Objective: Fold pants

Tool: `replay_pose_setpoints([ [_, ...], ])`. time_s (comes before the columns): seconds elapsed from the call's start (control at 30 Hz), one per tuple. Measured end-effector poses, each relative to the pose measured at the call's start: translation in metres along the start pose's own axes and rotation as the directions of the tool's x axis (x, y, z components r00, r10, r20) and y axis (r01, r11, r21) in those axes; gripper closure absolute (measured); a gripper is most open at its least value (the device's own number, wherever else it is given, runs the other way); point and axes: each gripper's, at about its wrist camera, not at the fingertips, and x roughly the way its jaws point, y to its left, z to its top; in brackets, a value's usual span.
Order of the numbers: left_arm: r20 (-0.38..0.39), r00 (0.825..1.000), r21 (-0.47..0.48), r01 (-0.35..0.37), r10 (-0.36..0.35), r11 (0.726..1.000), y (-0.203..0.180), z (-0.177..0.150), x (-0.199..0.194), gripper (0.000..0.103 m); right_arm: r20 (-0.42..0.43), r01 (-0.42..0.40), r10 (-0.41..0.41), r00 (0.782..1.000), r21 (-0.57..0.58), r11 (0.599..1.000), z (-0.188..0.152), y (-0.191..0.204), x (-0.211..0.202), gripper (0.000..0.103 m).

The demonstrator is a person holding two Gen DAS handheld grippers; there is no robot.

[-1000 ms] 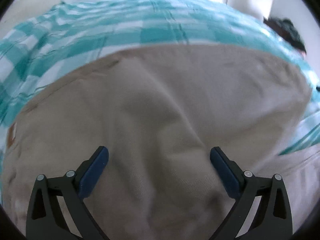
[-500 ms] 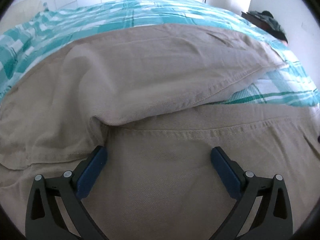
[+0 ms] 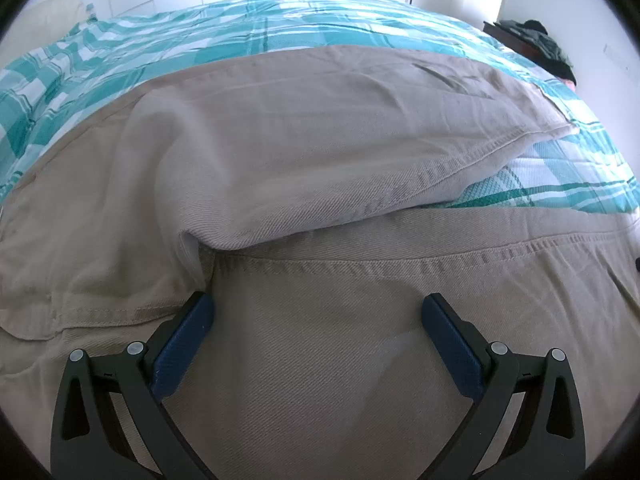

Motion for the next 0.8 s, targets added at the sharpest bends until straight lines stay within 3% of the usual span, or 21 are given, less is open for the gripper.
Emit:
replay_pose_setpoints([
  [0.13, 0.000, 1.000, 0.000, 0.000, 0.000, 1.000, 0.000, 0.000, 0.000, 0.000, -0.009, -0.001, 0.001, 1.000, -0.010, 1.000, 0.016, 0.002, 0.020, 0.014],
  [0.8, 0.000, 1.000, 0.000, 0.000, 0.000, 1.000, 0.000, 0.000, 0.000, 0.000, -0.002, 0.005, -0.005, 1.000, -0.008, 1.000, 0.015, 0.002, 0.014, 0.013],
])
